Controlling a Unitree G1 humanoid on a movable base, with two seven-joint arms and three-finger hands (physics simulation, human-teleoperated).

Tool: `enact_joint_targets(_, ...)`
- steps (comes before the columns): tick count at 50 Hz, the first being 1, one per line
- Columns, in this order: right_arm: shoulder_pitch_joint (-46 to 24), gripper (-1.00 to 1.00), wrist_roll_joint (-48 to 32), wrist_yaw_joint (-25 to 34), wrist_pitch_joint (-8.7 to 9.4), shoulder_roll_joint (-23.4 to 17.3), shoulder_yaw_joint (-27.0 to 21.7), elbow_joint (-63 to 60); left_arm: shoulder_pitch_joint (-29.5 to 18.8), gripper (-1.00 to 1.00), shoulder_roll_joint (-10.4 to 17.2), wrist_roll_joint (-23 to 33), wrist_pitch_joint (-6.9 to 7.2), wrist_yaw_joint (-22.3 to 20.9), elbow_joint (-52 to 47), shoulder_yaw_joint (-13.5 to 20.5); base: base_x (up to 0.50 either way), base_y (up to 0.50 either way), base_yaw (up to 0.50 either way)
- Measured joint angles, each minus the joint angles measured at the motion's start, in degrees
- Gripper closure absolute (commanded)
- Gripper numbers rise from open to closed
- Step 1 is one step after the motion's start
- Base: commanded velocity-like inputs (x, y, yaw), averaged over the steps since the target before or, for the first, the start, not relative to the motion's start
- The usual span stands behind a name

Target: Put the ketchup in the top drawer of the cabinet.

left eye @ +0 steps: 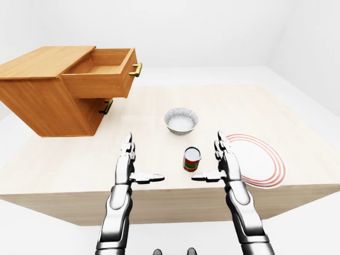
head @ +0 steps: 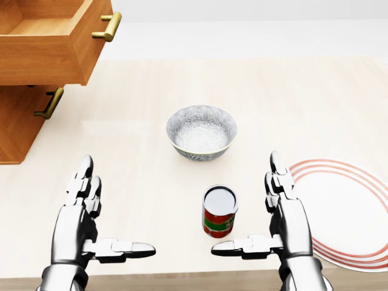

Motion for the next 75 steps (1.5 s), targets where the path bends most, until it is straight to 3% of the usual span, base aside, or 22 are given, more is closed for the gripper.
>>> enact_joint_targets(11, 2.55, -1.00, -1.42, 1.27, 2.03, -0.12, 0.47, -5.43, 3.05, -1.00, 0.18, 0.17, 0.90, -1.30, -5.62, 0.21, 0.00, 0.00, 0.00)
enact_joint_targets(21, 5.96, -1.00, -2.57, 1.98, 4.60, -0.10, 1.27, -12.77, 7.44, -1.00, 0.08, 0.08, 2.66, -2.64, -14.06, -0.08, 0.00, 0.00, 0.00)
enact_joint_targets(31, 10.70, -1.00, -3.60, 2.70, 4.68, -0.21, 1.88, -22.10, 12.33, -1.00, -0.16, -1.00, 4.90, -4.52, -24.15, 0.85, 0.00, 0.00, 0.00)
enact_joint_targets(60, 24.86, -1.00, -2.97, 4.90, 4.68, 0.34, 1.63, -47.20, 22.46, -1.00, -4.07, -6.78, 4.95, -12.80, -45.87, 8.22, 0.01, 0.00, 0.00)
enact_joint_targets(75, 27.61, -1.00, -1.25, 7.34, 4.68, 1.43, 0.00, -50.57, 25.04, -1.00, -6.51, -9.00, 4.95, -16.11, -50.97, 10.76, 0.45, 0.00, 0.00)
